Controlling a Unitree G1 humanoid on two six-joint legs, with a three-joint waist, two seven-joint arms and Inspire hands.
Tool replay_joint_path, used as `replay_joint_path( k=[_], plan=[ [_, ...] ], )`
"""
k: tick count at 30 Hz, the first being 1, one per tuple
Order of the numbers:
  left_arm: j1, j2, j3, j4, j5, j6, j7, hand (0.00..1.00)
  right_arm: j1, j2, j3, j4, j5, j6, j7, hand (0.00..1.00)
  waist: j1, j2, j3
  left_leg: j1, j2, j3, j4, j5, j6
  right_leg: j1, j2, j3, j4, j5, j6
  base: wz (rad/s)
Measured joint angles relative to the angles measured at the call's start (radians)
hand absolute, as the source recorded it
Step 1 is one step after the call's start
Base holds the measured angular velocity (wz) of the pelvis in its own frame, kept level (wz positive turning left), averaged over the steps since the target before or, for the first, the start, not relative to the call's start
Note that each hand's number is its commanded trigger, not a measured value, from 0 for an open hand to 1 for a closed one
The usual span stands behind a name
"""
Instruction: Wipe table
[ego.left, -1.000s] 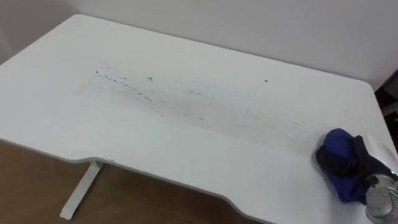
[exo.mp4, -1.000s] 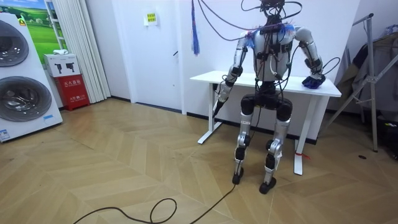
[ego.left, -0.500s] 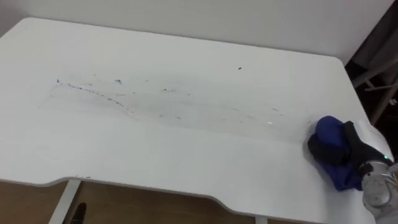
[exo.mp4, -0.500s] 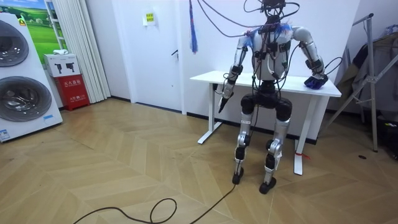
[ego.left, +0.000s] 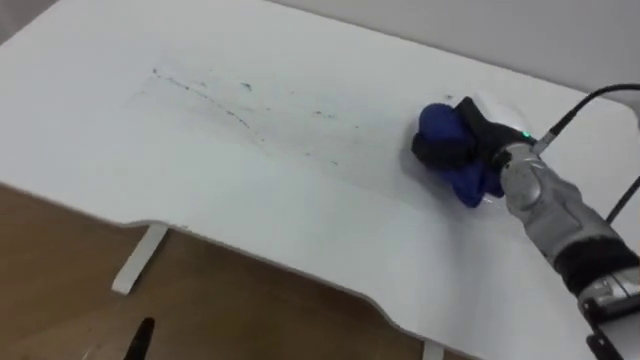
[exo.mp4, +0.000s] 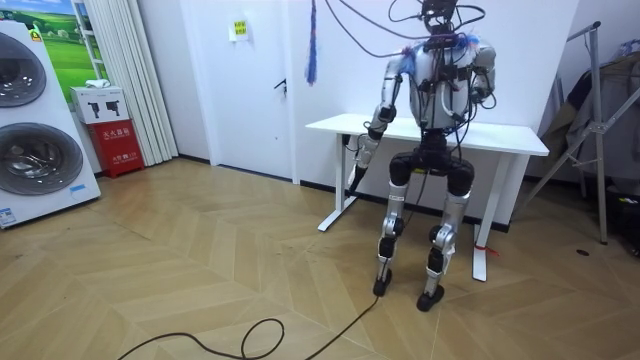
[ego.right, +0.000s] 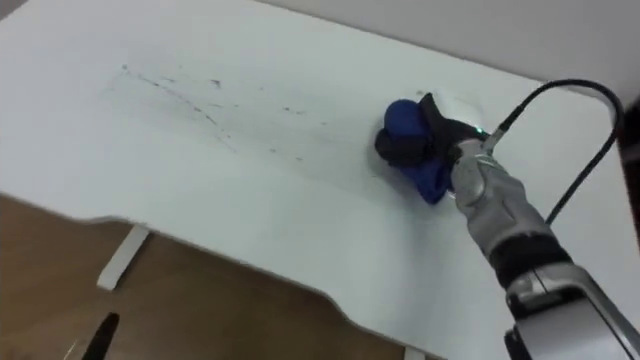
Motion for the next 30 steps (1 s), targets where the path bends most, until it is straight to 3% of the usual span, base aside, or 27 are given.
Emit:
replay_joint_path(
  k=[3,5,8,9,11,14,16,19,22,25,27,30],
  plan=[
    [0.014,0.003,0.0,0.022,0.0,0.015,-0.002,0.0,0.006,0.001,0.003,0.005,0.051,0.001,0.014,0.0,0.007,-0.001,0.0008,-0.004,-0.006,-0.027,-0.001,0.0,0.001,0.009,-0.006,-0.03,-0.001,-0.001,0.002,0.3],
    [0.018,0.008,0.0,0.036,0.003,0.023,-0.005,0.0,0.011,0.001,0.003,-0.002,0.104,0.001,0.014,0.0,0.006,-0.003,0.0025,0.0,-0.01,-0.028,-0.002,0.0,0.001,0.016,-0.009,-0.024,-0.002,-0.004,0.006,0.09],
    [0.022,0.006,0.0,0.037,0.007,0.024,-0.014,0.0,0.093,0.0,-0.01,-0.073,0.141,-0.008,-0.002,0.0,-0.01,0.005,0.0078,0.026,-0.016,-0.028,-0.005,0.0,0.001,0.049,-0.011,-0.018,-0.017,-0.002,0.01,0.08],
    [0.026,0.001,0.0,0.018,0.007,0.023,-0.014,0.0,0.139,0.003,-0.038,-0.107,0.154,-0.029,-0.004,0.0,-0.03,0.012,0.0134,0.038,-0.017,-0.028,-0.005,-0.001,0.002,0.064,-0.013,-0.02,-0.019,-0.002,0.012,0.23],
    [0.029,-0.003,0.0,-0.016,0.006,0.022,-0.013,0.0,0.225,0.006,-0.096,-0.177,0.16,-0.053,-0.007,0.0,-0.068,0.013,0.0133,0.04,-0.028,-0.022,-0.006,-0.001,0.002,0.067,-0.023,-0.014,-0.018,-0.013,0.03,0.21],
    [0.034,-0.008,0.0,-0.066,-0.007,0.012,0.002,0.0,0.336,0.009,-0.15,-0.293,0.173,-0.079,-0.01,0.0,-0.081,0.024,0.0096,0.053,-0.028,0.006,-0.011,-0.001,0.002,0.068,-0.025,0.026,-0.015,-0.014,0.032,-0.35],
    [0.036,-0.011,0.0,-0.084,-0.029,-0.003,0.023,0.0,0.407,0.01,-0.152,-0.353,0.191,-0.09,-0.016,0.0,-0.123,0.037,0.0012,0.076,-0.028,0.026,-0.02,-0.001,0.003,0.079,-0.027,0.037,-0.015,-0.014,0.033,-0.21],
    [0.037,-0.021,0.002,-0.083,-0.029,-0.029,0.033,0.0,0.494,0.016,-0.174,-0.408,0.216,-0.106,-0.016,0.0,-0.159,0.056,-0.0106,0.111,-0.03,0.039,-0.029,-0.001,0.003,0.104,-0.031,0.039,-0.013,-0.015,0.034,-0.17],
    [0.04,-0.033,0.003,-0.083,-0.028,-0.034,0.037,0.0,0.542,0.02,-0.206,-0.413,0.234,-0.116,-0.005,0.0,-0.188,0.063,-0.0156,0.155,-0.029,0.073,-0.046,-0.001,0.003,0.123,-0.031,0.071,-0.015,-0.019,0.04,-0.33],
    [0.048,-0.033,0.0,-0.083,-0.037,-0.04,0.043,0.0,0.566,0.021,-0.232,-0.413,0.239,-0.115,0.006,0.0,-0.222,0.063,-0.0155,0.168,-0.028,0.087,-0.048,-0.003,0.007,0.128,-0.029,0.091,-0.014,-0.019,0.04,-0.17],
    [0.056,-0.033,0.001,-0.079,-0.045,-0.041,0.046,0.0,0.578,0.021,-0.237,-0.413,0.239,-0.114,0.009,0.0,-0.232,0.068,-0.0167,0.176,-0.023,0.09,-0.049,-0.014,0.023,0.13,-0.023,0.098,-0.014,-0.019,0.039,-0.17],
    [0.058,-0.035,0.001,-0.068,-0.046,-0.041,0.049,0.0,0.597,0.021,-0.256,-0.413,0.238,-0.113,0.022,0.0,-0.242,0.067,-0.0172,0.185,-0.02,0.11,-0.055,-0.016,0.026,0.129,-0.02,0.118,-0.012,-0.017,0.041,-0.16]
  ],
)
